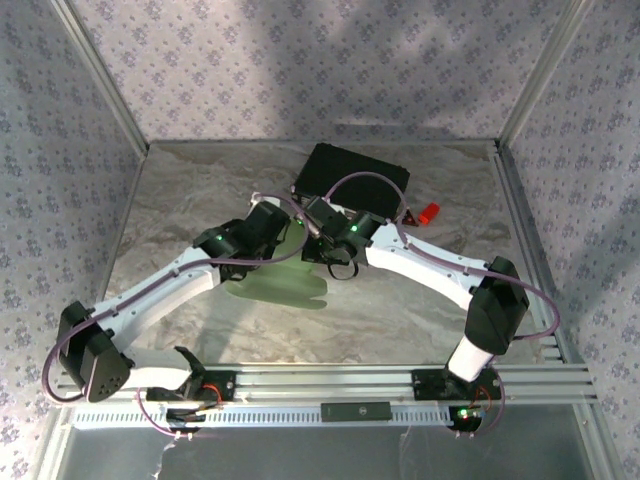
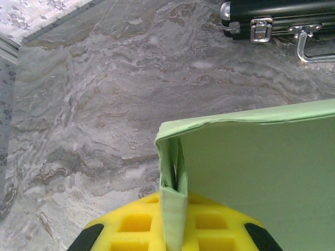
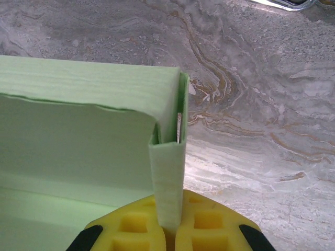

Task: Fold the paper box

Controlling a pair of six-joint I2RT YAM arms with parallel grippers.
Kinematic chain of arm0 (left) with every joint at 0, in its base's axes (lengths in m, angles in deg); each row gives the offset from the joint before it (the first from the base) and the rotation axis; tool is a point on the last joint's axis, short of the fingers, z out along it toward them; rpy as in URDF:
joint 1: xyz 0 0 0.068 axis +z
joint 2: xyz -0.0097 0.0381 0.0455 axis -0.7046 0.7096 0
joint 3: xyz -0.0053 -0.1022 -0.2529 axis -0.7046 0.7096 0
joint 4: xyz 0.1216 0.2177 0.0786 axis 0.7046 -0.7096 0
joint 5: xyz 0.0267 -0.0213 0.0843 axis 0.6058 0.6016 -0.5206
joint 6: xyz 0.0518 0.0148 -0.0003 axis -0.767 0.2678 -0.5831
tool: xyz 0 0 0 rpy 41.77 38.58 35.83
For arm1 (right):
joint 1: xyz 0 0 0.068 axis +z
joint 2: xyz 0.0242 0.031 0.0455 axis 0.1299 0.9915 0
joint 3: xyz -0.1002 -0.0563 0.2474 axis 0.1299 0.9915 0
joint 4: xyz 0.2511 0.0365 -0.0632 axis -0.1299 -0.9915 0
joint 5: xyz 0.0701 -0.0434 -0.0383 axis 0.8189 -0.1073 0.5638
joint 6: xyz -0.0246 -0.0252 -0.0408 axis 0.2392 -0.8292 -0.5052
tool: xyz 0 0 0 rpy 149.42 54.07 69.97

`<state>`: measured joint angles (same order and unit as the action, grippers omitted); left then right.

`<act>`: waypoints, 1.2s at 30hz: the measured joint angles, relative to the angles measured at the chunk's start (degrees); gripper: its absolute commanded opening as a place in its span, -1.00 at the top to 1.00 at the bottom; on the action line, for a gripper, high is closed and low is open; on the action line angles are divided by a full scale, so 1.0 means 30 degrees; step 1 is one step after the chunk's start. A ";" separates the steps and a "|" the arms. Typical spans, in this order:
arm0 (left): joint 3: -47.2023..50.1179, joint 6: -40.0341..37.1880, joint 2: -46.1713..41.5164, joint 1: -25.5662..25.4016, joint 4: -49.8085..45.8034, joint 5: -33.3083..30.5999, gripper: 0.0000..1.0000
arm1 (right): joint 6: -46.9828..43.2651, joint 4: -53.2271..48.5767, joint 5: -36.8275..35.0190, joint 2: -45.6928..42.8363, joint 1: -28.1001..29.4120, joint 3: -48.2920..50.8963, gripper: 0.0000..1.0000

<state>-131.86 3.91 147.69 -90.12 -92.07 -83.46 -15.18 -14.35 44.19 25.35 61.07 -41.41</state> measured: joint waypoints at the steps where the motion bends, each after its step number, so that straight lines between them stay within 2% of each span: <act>1: 0.0073 0.0073 0.0044 -0.0102 0.0131 -0.0248 1.00 | 0.0029 0.0000 0.0000 0.0000 0.0000 0.0000 1.00; 9: 0.0175 0.0459 0.0219 -0.1013 0.0182 -0.1989 1.00 | 0.0350 0.0197 0.0007 0.0000 -0.0036 0.0197 1.00; 10: 0.0175 0.0503 0.0240 -0.1049 0.0182 -0.2127 0.91 | 0.0357 0.0284 0.0007 0.0000 -0.0044 0.0248 1.00; 11: 0.0175 0.0503 0.0248 -0.1078 0.0160 -0.2149 0.62 | 0.0386 0.0342 0.0015 0.0000 -0.0073 0.0291 1.00; 12: 0.0175 0.0561 0.0248 -0.1078 0.0146 -0.2149 0.20 | 0.0452 0.0415 0.0015 0.0000 -0.0095 0.0364 1.00; 13: 0.0168 0.0619 0.0248 -0.1115 0.0095 -0.2200 -0.01 | 0.0488 0.0444 0.0066 0.0000 -0.0131 0.0408 1.00; 18: -0.0860 0.1770 -0.0102 -0.1639 -0.1566 -0.2200 -0.45 | 0.0707 0.0911 0.0386 -0.0007 -0.0510 0.0911 1.00; 20: -0.2098 0.2703 -0.0816 -0.1923 -0.2769 -0.2208 -0.44 | 0.0852 0.1122 0.0503 -0.0007 -0.0750 0.1231 1.00; 23: -0.4080 0.4510 -0.2579 -0.2208 -0.4000 -0.2178 -0.27 | 0.1319 0.1428 0.0525 -0.0007 -0.1035 0.1712 1.00; 25: -0.4911 0.5960 -0.3985 -0.2426 -0.4641 -0.1982 -0.28 | 0.1836 0.1712 0.0576 -0.0007 -0.1224 0.2076 1.00; 30: -0.4721 1.0462 -0.6783 -0.4299 -0.5967 -0.0911 -0.25 | 0.4350 0.2805 0.1013 -0.0007 -0.1690 0.3759 1.00; 33: -0.4167 1.3063 -0.6615 -0.5668 -0.6645 -0.0590 -0.30 | 0.6368 0.3286 0.1275 -0.0007 -0.1770 0.4707 1.00; 36: -0.4095 1.5242 -0.5129 -0.6382 -0.7278 -0.0546 -0.38 | 0.8378 0.3242 0.1654 0.0102 -0.1749 0.5078 1.00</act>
<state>-144.14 49.64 132.30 -109.27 -113.91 -85.10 9.95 -4.63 49.15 25.66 55.82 -26.17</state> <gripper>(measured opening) 0.666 0.083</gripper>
